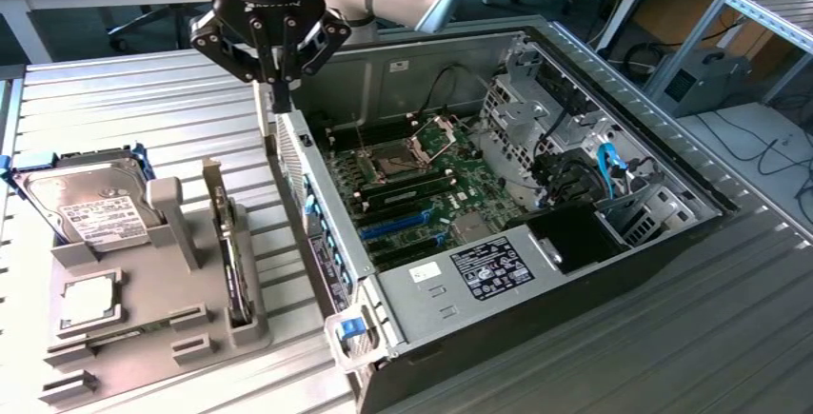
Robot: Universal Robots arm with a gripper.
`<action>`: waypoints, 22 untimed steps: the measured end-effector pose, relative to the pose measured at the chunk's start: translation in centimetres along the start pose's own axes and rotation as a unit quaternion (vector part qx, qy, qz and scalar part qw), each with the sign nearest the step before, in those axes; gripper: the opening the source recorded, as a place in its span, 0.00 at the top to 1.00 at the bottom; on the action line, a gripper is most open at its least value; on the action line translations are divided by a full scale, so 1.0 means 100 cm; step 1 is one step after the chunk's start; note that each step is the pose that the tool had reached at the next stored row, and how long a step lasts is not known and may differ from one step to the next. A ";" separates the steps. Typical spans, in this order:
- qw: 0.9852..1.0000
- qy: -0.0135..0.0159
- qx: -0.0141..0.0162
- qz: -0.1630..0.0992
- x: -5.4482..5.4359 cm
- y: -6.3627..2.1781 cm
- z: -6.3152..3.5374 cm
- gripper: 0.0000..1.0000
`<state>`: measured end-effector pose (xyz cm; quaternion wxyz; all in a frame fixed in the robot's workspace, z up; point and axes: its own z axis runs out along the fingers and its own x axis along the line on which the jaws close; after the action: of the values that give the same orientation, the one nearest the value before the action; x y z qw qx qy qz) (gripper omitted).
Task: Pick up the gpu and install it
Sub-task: 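Reach for the gpu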
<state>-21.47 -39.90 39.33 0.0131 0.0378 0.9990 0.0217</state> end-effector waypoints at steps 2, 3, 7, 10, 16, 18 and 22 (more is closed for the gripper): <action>1.000 0.000 0.000 0.000 0.001 -0.0001 0.0000 0.89; 1.000 0.000 0.000 0.000 0.002 -0.0001 0.0000 0.89; 1.000 0.000 0.000 0.000 0.007 -0.0005 -0.0001 0.89; 1.000 0.000 0.000 0.000 0.010 -0.0007 -0.0002 0.89; 1.000 0.000 0.000 0.000 0.014 -0.0011 -0.0004 0.89; 1.000 0.000 0.000 0.000 0.016 -0.0012 -0.0005 0.89; 1.000 0.000 0.000 0.000 0.018 -0.0013 -0.0005 0.89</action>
<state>-23.27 -39.89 39.33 0.0131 0.0379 0.9990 0.0215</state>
